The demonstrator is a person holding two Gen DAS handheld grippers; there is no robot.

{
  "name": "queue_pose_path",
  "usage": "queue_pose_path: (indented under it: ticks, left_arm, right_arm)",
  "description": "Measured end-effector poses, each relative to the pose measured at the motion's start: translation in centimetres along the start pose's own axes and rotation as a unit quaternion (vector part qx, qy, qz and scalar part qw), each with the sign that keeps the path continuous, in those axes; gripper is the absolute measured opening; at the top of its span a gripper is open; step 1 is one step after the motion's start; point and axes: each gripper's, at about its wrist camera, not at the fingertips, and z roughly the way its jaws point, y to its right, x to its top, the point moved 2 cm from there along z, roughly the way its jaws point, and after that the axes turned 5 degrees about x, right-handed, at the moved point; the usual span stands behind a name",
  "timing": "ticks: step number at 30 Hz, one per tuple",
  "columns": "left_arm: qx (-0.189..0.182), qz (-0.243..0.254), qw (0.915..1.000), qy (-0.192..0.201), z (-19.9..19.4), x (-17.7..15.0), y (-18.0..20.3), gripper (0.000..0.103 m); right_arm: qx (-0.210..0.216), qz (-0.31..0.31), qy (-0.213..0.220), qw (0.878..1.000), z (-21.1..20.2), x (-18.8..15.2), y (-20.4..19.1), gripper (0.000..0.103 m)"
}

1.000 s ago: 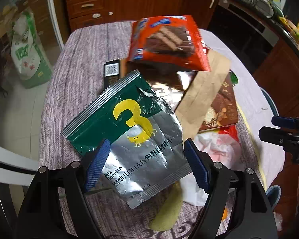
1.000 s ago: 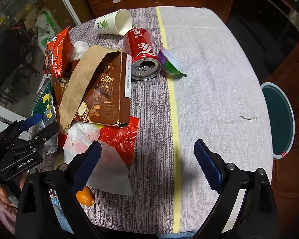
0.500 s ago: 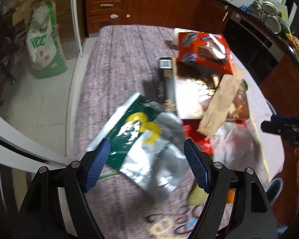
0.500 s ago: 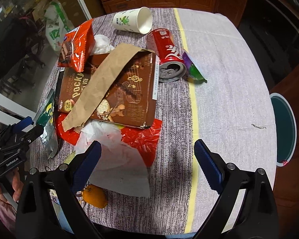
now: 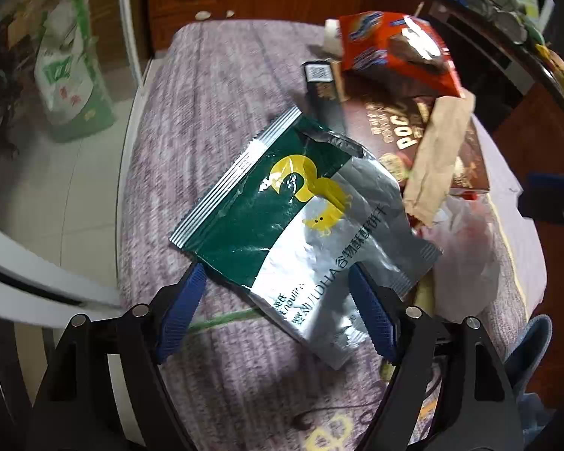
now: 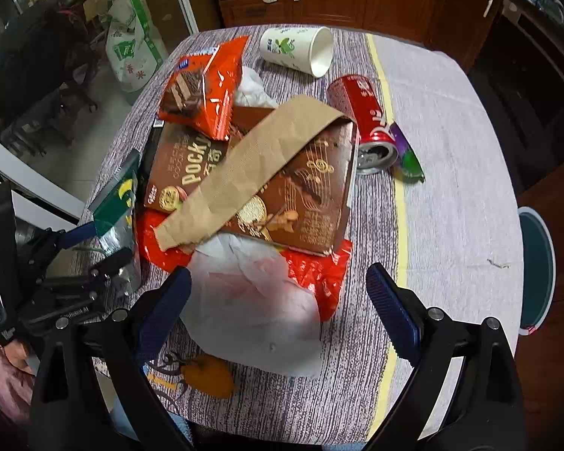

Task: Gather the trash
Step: 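Return both tools to the table and grasp the green-and-silver pouch with the left tool, then lift the green-and-silver pouch with the left tool while the right tool grasps the orange Oreo wrapper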

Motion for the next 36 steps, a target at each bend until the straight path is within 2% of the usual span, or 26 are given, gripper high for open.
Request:
queue_pose_path:
  ticks: [1,2,3,4,7,13,16,20,21,24,25,28,30,32,33,34,36]
  left_arm:
    - [-0.002,0.005,1.0000,0.002,-0.1,0.0,0.3,0.058]
    - [-0.007,0.008,0.9999,0.002,-0.1,0.0,0.6,0.053]
    - [-0.011,0.009,0.9999,0.002,-0.1,0.1,0.7,0.039]
    - [-0.015,0.011,0.9998,0.004,-0.1,0.1,0.9,0.031]
    - [-0.015,0.016,0.9997,0.011,-0.1,0.1,1.4,0.020]
    - [-0.016,0.024,0.9993,0.024,-0.3,0.5,1.2,0.017]
    - [-0.039,0.022,0.9989,0.014,-0.4,0.7,0.5,0.017]
    - [-0.041,0.039,0.9984,-0.004,-0.3,0.3,0.8,0.019]
    - [-0.039,0.040,0.9984,-0.010,-0.2,0.2,0.8,0.023]
    - [-0.035,0.028,0.9987,-0.023,-0.1,-0.3,0.4,0.045]
    - [-0.041,0.018,0.9987,-0.026,-0.3,-0.5,0.3,0.049]
    - [-0.073,0.013,0.9966,-0.035,-0.3,-0.8,0.7,0.051]
    - [-0.061,0.026,0.9974,-0.029,-0.1,-0.6,1.5,0.051]
    - [-0.074,0.021,0.9966,-0.028,0.2,-0.3,1.8,0.051]
    - [-0.082,0.018,0.9961,-0.028,0.2,-0.2,1.9,0.046]
    - [-0.088,0.018,0.9956,-0.028,0.4,0.0,2.2,0.031]
    - [-0.088,0.019,0.9956,-0.025,0.4,0.1,2.6,0.015]
  right_arm:
    - [-0.001,0.001,0.002,1.000,-0.1,0.2,0.0,0.090]
    - [0.000,0.002,0.004,1.000,-0.1,0.4,-0.1,0.090]
    - [0.001,0.003,0.004,1.000,-0.1,0.5,-0.1,0.090]
    - [0.001,0.003,0.005,1.000,0.0,0.6,-0.2,0.090]
    - [-0.001,0.002,-0.001,1.000,0.5,0.8,-0.1,0.090]
    - [-0.005,-0.002,-0.003,1.000,0.9,1.5,-0.2,0.090]
    - [0.000,-0.001,-0.001,1.000,0.9,1.6,-0.2,0.090]
    - [0.009,-0.013,-0.007,1.000,1.3,1.6,-1.1,0.090]
    - [0.008,-0.016,-0.007,1.000,1.4,1.6,-1.2,0.090]
    - [0.010,-0.015,-0.010,1.000,1.5,1.6,-1.3,0.090]
    - [0.011,-0.014,-0.010,1.000,1.5,1.6,-1.3,0.090]
    - [0.012,-0.014,-0.010,1.000,1.6,1.6,-1.3,0.090]
    - [0.013,-0.013,-0.010,1.000,1.7,1.6,-1.2,0.090]
    - [0.013,-0.011,-0.009,1.000,1.6,1.6,-1.1,0.090]
    - [0.014,-0.011,-0.009,1.000,1.6,1.6,-1.1,0.090]
    - [0.014,-0.013,-0.008,1.000,1.4,1.7,-1.1,0.090]
    - [0.011,-0.016,-0.003,1.000,1.2,1.9,-0.9,0.090]
